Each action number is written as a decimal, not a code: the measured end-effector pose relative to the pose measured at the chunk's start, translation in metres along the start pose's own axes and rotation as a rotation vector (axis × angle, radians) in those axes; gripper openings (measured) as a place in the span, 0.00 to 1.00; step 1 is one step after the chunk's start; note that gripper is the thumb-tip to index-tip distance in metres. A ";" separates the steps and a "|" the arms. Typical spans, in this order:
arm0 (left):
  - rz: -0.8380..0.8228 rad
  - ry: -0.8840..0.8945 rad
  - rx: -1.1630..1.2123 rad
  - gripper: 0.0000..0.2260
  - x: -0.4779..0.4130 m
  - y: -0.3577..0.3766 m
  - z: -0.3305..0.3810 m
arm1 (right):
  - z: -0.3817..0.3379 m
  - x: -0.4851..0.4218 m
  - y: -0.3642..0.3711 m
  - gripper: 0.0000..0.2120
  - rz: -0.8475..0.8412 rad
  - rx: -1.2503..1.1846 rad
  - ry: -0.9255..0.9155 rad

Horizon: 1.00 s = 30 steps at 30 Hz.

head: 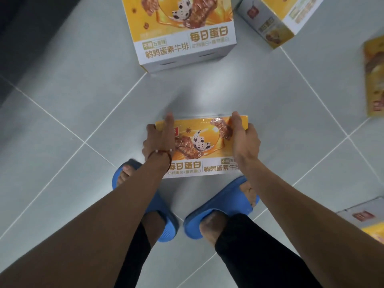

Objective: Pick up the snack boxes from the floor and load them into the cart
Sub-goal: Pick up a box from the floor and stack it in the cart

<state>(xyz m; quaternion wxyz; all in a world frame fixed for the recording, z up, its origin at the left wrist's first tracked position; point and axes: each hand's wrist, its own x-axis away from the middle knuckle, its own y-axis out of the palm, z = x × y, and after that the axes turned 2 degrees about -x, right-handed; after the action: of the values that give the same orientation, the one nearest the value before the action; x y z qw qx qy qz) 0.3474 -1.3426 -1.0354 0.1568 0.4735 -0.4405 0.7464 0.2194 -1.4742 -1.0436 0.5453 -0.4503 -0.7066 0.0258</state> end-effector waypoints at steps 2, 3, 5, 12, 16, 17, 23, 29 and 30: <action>-0.001 -0.009 -0.021 0.30 0.013 -0.011 -0.002 | -0.002 0.019 -0.007 0.22 -0.001 0.003 0.018; 0.006 -0.011 -0.027 0.29 0.022 -0.018 -0.002 | -0.003 0.029 -0.010 0.23 0.000 0.000 0.021; 0.022 -0.008 -0.033 0.28 0.041 -0.035 0.000 | -0.009 0.054 -0.019 0.24 0.007 -0.018 0.022; 0.036 0.003 0.019 0.23 0.128 -0.121 0.007 | -0.059 0.162 -0.061 0.24 -0.068 -0.096 0.058; 0.060 0.015 0.132 0.21 0.188 -0.180 0.009 | -0.106 0.225 -0.087 0.26 -0.160 -0.183 0.076; 0.059 0.013 0.162 0.21 0.206 -0.195 0.011 | -0.118 0.241 -0.095 0.27 -0.176 -0.193 0.066; 0.013 0.077 0.321 0.26 0.293 -0.274 0.015 | -0.173 0.341 -0.144 0.26 -0.217 -0.252 0.013; -0.112 0.147 0.458 0.20 0.369 -0.332 0.004 | -0.207 0.431 -0.199 0.28 -0.270 -0.249 -0.054; -0.134 0.153 0.492 0.17 0.380 -0.339 0.000 | -0.209 0.443 -0.206 0.27 -0.274 -0.237 -0.068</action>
<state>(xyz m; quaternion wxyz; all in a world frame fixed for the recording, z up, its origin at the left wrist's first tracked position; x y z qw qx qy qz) 0.3771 -1.2212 -0.5415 0.1190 0.4677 -0.2002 0.8526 0.2601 -1.3968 -0.5191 0.4625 -0.4097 -0.7775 -0.1169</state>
